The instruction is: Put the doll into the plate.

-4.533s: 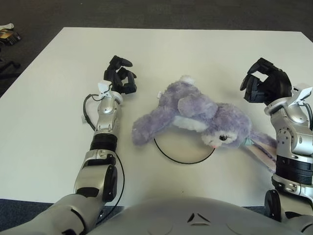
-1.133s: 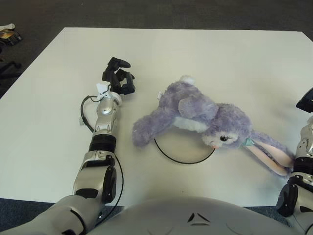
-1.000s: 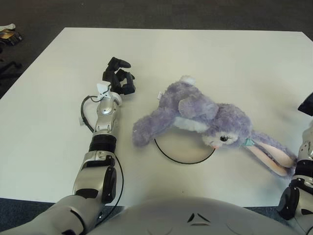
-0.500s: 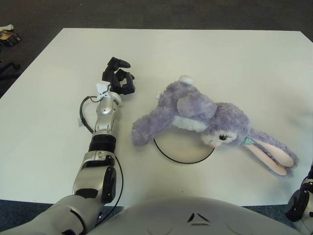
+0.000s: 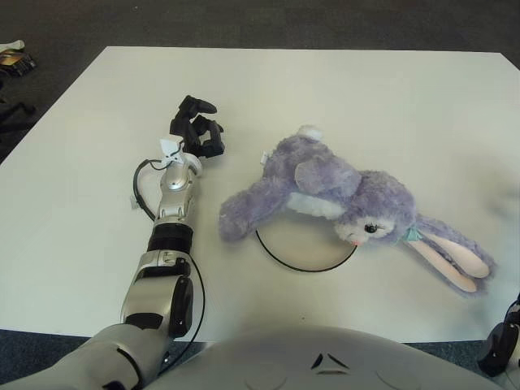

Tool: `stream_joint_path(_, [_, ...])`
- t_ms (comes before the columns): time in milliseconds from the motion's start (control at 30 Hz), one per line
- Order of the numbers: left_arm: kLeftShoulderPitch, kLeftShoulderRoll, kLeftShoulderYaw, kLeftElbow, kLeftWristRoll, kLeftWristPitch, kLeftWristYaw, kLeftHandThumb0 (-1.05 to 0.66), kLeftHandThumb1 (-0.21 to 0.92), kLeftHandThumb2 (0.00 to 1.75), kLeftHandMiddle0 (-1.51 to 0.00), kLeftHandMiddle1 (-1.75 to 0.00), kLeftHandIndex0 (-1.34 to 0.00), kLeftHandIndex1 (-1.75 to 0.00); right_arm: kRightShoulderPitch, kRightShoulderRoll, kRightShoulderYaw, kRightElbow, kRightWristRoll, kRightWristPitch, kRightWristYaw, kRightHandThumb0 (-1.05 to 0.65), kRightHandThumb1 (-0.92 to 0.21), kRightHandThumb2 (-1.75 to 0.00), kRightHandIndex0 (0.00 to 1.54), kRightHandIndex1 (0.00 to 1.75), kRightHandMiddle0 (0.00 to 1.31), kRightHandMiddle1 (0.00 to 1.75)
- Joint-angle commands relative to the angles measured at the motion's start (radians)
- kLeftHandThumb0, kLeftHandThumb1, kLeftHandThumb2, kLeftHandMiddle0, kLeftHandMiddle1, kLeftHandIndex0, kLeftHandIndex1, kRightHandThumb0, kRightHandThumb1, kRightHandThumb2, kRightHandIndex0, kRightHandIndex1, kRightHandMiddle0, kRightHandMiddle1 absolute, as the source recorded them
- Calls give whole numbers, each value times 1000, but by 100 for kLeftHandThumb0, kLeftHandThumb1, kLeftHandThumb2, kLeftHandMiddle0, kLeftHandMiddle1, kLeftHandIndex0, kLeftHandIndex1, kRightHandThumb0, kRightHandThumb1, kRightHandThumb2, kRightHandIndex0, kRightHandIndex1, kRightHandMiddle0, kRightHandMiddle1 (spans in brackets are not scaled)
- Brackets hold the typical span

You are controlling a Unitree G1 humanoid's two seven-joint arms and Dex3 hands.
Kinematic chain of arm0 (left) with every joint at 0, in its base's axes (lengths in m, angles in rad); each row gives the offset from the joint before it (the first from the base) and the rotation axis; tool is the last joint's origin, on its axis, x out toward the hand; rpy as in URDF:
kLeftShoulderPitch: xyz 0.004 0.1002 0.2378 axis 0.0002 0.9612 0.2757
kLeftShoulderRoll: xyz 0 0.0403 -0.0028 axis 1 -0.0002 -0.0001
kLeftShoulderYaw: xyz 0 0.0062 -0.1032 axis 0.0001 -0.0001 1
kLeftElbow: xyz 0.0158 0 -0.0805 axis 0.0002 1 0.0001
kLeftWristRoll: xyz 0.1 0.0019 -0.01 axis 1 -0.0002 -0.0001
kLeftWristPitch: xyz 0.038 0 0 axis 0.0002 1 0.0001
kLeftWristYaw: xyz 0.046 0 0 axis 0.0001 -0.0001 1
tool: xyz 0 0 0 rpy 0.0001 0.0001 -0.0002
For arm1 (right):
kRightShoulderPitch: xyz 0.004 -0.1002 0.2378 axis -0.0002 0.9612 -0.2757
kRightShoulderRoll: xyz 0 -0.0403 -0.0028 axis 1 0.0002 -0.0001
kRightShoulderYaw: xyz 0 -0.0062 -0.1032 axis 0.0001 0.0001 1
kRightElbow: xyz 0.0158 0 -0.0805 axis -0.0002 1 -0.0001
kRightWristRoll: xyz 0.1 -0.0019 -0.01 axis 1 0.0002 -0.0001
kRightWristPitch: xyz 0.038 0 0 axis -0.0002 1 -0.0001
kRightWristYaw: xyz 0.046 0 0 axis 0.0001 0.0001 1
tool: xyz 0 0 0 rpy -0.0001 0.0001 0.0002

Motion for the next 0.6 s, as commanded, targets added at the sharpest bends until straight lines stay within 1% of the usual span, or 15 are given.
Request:
stream_joint_path(0, [6, 3, 4, 6, -7, -4, -10, -1, 26, 140, -55, -175, -53, -175, -9, -9, -9, 67, 9, -19, 11, -1, 7, -175, 84, 172, 75, 175])
stream_joint_path(233, [6, 1, 6, 5, -9, -5, -9, -1, 25, 140, -55, -175, -53, -175, -21, -14, 1, 140, 11, -35, 23, -1, 8, -175, 85, 170, 75, 175])
stream_joint_path(300, [6, -1, 7, 4, -9, -3, -7, -1, 25, 141, -55, -175, -53, -175, -8, 21, 23, 93, -3, -26, 1, -1, 8, -175, 85, 170, 75, 175])
stream_joint_path(367, [6, 0, 7, 4, -9, -2, -7, -1, 25, 141, -55, -175, -54, -175, -2, 36, 33, 70, -8, -23, -10, -1, 8, -175, 86, 169, 75, 175])
stream_joint_path(433, [6, -1, 8, 2, -10, 1, -5, -1, 25, 141, -55, -175, -54, -175, 11, 64, 62, 15, -15, 9, -20, -1, 8, -175, 86, 169, 75, 175])
stream_joint_path(500, [7, -2, 8, 1, -9, 2, -4, -1, 24, 141, -55, -175, -54, -175, 19, 79, 78, -16, -17, 30, -24, -1, 8, -175, 86, 169, 75, 175])
stream_joint_path(567, [7, -3, 9, 0, -10, 3, -2, -1, 24, 141, -55, -175, -54, -175, 25, 78, 88, -26, -15, 42, -15, -1, 8, -175, 86, 169, 75, 175])
